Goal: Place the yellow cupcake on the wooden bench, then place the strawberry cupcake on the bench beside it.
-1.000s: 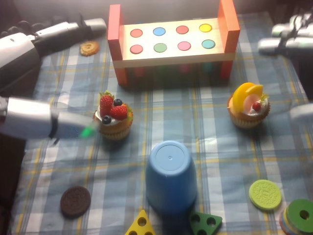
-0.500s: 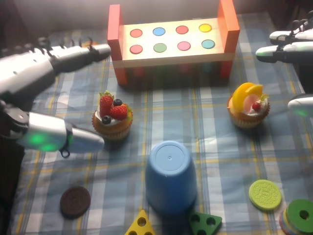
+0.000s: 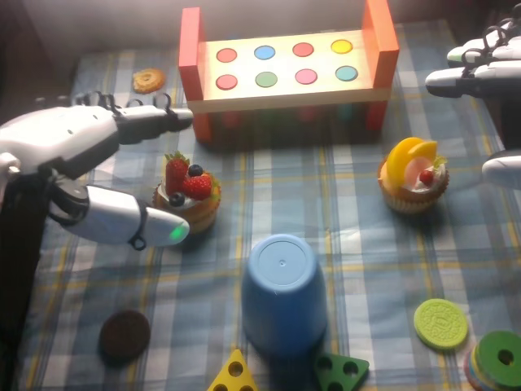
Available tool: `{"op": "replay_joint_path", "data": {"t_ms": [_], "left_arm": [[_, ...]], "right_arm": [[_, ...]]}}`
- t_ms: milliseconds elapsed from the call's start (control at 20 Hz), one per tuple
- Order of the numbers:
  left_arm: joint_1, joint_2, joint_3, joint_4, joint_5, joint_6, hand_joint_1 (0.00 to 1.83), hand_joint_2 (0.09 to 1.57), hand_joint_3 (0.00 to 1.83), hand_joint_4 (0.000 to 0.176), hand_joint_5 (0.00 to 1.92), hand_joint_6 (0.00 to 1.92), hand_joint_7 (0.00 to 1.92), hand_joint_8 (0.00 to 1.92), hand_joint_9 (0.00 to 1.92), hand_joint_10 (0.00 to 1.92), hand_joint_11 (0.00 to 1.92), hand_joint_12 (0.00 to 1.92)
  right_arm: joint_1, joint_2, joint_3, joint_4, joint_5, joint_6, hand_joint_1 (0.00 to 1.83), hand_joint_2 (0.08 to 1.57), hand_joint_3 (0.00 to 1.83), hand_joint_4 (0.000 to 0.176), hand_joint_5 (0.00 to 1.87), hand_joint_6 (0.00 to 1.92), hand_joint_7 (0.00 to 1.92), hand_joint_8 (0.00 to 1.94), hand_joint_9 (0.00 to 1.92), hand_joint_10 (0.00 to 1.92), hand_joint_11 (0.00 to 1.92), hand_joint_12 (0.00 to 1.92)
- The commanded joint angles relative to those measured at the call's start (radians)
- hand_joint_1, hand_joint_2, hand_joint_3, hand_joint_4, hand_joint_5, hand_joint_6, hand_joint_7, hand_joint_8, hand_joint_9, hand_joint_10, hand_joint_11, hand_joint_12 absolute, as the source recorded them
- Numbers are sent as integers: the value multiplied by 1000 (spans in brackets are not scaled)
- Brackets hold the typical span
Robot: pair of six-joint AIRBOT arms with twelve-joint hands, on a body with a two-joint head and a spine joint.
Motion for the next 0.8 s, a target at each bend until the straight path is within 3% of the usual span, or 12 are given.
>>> {"op": "replay_joint_path", "data": {"t_ms": [0, 150, 250, 300, 350, 400, 500, 650, 750], "left_arm": [[-14, -5, 10, 0, -79, 10, 663, 882, 3, 176, 210, 1, 369, 2, 376, 2, 23, 272], [-17, -23, 25, -31, -60, 57, 699, 889, 2, 176, 233, 6, 406, 12, 395, 8, 0, 270], [-19, -38, 37, -50, -46, 71, 745, 906, 0, 176, 244, 12, 428, 12, 383, 5, 0, 166], [-18, -45, 41, -53, -46, 71, 779, 910, 0, 176, 262, 5, 457, 6, 403, 2, 0, 223], [-18, -54, 46, -57, -46, 71, 817, 886, 2, 176, 313, 6, 512, 5, 457, 4, 0, 364], [-18, -60, 49, -59, -46, 71, 821, 893, 2, 176, 363, 6, 550, 5, 486, 5, 0, 388], [-18, -70, 57, -65, -43, 71, 819, 926, 3, 176, 432, 3, 625, 5, 548, 7, 0, 359], [-16, -85, 68, -79, -39, 71, 878, 973, 0, 86, 656, 12, 802, 27, 683, 23, 0, 495], [-14, -96, 75, -88, -35, 71, 868, 1022, 3, 87, 712, 8, 876, 32, 726, 22, 0, 458]], "right_arm": [[10, 2, -2, 30, 117, 7, 348, 1187, 0, 148, 389, 7, 365, 7, 346, 10, 65, 742], [10, 2, -2, 31, 117, 8, 376, 1193, 0, 134, 388, 4, 366, 5, 341, 5, 52, 744], [10, 2, -2, 31, 116, 9, 384, 1193, 0, 138, 391, 0, 366, 0, 350, 2, 39, 809], [10, 1, -2, 31, 116, 9, 389, 1192, 0, 153, 385, 0, 364, 0, 349, 0, 36, 822], [10, 0, -2, 31, 115, 10, 393, 1190, 0, 159, 381, 0, 365, 0, 347, 0, 31, 824], [9, 0, -2, 31, 115, 10, 390, 1188, 0, 166, 386, 2, 374, 4, 360, 5, 34, 827], [9, 0, -1, 31, 112, 10, 410, 1189, 0, 156, 406, 8, 384, 6, 362, 5, 23, 820], [9, 0, 0, 31, 111, 10, 449, 1190, 0, 149, 424, 8, 389, 4, 362, 3, 19, 813], [7, -2, 0, 31, 110, 11, 425, 1200, 3, 154, 418, 3, 397, 5, 365, 3, 25, 822]]}}
